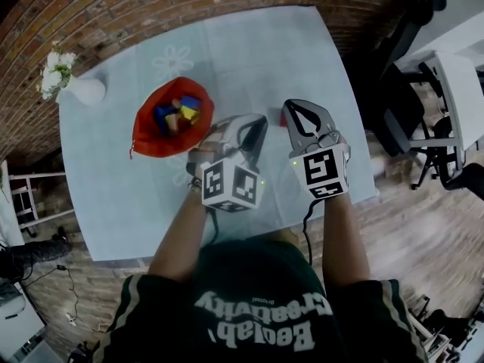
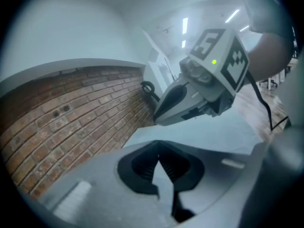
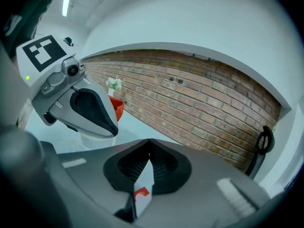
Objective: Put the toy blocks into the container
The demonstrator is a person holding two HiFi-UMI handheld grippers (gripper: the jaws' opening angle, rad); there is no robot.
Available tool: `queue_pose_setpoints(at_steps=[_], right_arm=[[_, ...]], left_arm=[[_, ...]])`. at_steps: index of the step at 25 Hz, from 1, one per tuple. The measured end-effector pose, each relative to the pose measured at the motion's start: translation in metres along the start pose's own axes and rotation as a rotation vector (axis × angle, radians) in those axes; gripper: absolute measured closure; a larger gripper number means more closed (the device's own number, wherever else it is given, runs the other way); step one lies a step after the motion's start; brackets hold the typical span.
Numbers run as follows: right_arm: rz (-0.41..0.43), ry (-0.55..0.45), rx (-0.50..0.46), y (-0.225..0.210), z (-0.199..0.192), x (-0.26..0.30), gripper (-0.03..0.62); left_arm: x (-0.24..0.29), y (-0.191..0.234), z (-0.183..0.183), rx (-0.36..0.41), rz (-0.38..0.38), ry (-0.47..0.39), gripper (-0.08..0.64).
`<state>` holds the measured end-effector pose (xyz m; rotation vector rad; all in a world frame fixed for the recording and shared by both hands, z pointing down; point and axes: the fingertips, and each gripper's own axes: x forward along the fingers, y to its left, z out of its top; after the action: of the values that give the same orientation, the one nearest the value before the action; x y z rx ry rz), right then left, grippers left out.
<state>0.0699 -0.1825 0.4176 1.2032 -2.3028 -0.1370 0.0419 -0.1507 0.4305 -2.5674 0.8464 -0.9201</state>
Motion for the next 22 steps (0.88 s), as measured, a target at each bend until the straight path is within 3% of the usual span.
queue_pose_setpoints(at_steps=[4, 7, 11, 22], right_arm=[[0.002, 0.007, 0.039, -0.009, -0.025, -0.007, 0.583], [0.019, 0.029, 0.075, -0.005, -0.051, -0.004, 0.521], [0.045, 0.065, 0.124, -0.006, -0.097, 0.013, 0.492], [0.102, 0.198, 0.203, 0.011, -0.192, 0.057, 0.443]], left_arm=[[0.024, -0.022, 0.006, -0.002, -0.038, 0.014, 0.555], [0.039, -0.032, 0.001, -0.004, -0.052, 0.038, 0.555], [0.065, -0.040, -0.004, -0.016, -0.061, 0.030, 0.555], [0.110, -0.061, -0.049, -0.093, -0.113, 0.081, 0.555]])
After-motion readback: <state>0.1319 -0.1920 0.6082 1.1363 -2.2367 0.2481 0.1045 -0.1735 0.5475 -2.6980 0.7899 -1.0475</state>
